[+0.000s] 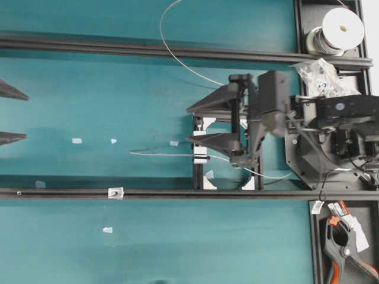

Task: Insert the wire through the hole in the metal fitting.
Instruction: 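Move the right gripper down toward the loose end of the grey wire, then close the right gripper on the grey wire near its tip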

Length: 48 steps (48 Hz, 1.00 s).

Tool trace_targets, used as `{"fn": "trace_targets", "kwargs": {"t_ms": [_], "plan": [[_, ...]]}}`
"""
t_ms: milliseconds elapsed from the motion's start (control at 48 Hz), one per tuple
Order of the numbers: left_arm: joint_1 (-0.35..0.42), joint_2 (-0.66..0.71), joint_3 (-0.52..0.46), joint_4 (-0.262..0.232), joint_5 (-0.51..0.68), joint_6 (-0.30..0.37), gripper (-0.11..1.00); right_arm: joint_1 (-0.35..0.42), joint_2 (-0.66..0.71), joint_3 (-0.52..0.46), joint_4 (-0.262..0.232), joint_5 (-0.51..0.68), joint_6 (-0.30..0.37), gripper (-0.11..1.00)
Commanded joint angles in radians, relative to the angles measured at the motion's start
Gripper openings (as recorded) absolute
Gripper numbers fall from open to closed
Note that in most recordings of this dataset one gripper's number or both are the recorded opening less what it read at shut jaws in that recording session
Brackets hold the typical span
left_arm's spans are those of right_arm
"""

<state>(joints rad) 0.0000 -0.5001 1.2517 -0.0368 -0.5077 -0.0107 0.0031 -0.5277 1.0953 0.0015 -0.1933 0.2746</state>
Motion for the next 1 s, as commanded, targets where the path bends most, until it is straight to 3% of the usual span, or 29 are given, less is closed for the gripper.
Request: {"fn": "trace_targets", "kwargs": {"t_ms": [0, 334, 626, 980], "plan": [[-0.002, 0.077, -0.031, 0.0, -0.069, 0.0, 0.84, 0.002, 0.035, -0.029, 0.003, -0.014, 0.011, 0.77], [-0.014, 0.31, -0.061, -0.002, -0.19, 0.002, 0.87, 0.009, 0.192, -0.071, 0.003, -0.02, 0.037, 0.77], [-0.025, 0.426, -0.078, 0.0, -0.276, 0.028, 0.86, 0.038, 0.301, -0.071, 0.003, -0.077, 0.038, 0.68], [-0.043, 0.497, -0.104, -0.002, -0.296, 0.028, 0.86, 0.054, 0.403, -0.089, 0.003, -0.124, 0.041, 0.68]]}}
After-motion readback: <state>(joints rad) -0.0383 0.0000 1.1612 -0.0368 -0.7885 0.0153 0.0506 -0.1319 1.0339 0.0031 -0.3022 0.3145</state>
